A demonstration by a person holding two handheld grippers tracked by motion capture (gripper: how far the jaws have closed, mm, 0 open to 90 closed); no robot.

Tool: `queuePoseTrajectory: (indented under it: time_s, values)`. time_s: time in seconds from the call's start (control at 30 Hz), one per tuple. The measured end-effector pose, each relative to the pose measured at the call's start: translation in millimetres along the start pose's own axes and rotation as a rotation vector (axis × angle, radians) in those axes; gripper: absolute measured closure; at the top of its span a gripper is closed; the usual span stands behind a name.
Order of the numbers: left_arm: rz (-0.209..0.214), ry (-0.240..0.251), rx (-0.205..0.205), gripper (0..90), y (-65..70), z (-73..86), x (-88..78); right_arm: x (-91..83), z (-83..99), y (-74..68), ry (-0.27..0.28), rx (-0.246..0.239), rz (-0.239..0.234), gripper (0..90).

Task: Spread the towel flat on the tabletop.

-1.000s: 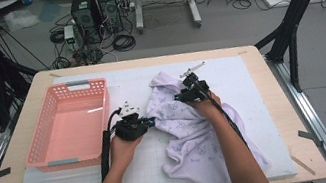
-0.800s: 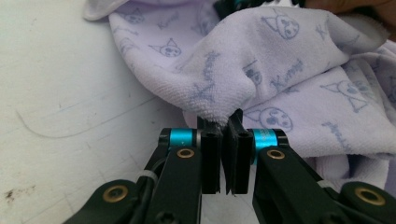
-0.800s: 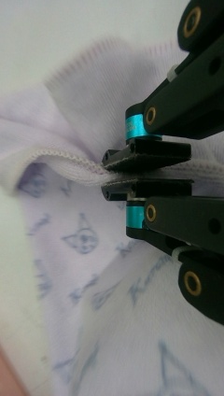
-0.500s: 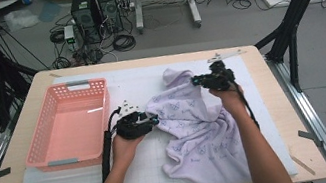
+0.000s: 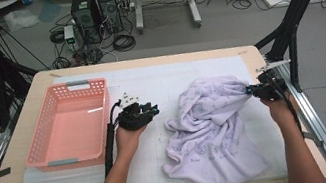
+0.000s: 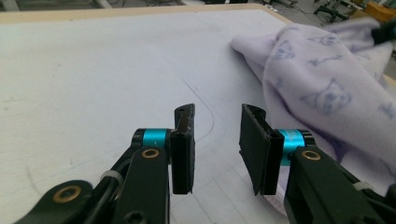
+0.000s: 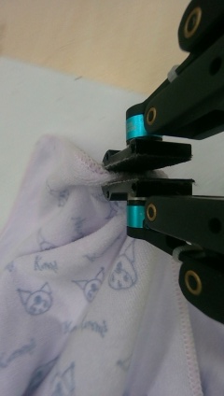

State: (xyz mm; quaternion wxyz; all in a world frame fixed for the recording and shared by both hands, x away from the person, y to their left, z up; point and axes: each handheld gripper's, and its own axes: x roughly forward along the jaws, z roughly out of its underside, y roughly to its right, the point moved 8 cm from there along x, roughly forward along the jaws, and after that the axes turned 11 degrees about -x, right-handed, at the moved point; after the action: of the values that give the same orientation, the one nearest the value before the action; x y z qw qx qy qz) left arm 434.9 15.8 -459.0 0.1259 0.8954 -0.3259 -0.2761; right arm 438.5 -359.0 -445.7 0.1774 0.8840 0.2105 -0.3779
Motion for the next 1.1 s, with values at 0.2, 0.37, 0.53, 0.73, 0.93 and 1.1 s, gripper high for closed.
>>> queuePoseTrajectory:
  time_s: [0.2, 0.37, 0.53, 0.73, 0.93, 1.1]
  values:
    - [0.025, -0.021, -0.042, 67.1, 1.8, -10.2, 25.0, -3.3, 18.0, 2.4, 0.042, 0.088, 0.059, 62.2]
    - [0.042, -0.068, -0.101, 68.1, 1.9, -19.5, 51.4, -16.1, 15.6, -3.1, 0.094, 0.075, 0.089, 61.7]
    - [0.037, -0.124, -0.08, 66.0, 9.8, -28.5, 82.2, -21.9, 14.1, -12.4, 0.125, 0.041, 0.048, 61.1]
    - [0.039, -0.186, -0.08, 46.5, 32.9, -30.9, 123.6, -22.8, 15.7, -16.3, 0.144, 0.021, 0.027, 60.2]
    - [0.076, -0.273, 0.01, 44.0, 58.5, -10.2, 142.7, -22.7, 19.0, -17.0, 0.149, 0.016, 0.008, 60.1]
    - [0.076, -0.302, 0.103, 46.1, 72.6, 1.8, 147.2, -21.5, 21.1, -15.7, 0.155, 0.034, -0.001, 60.4]
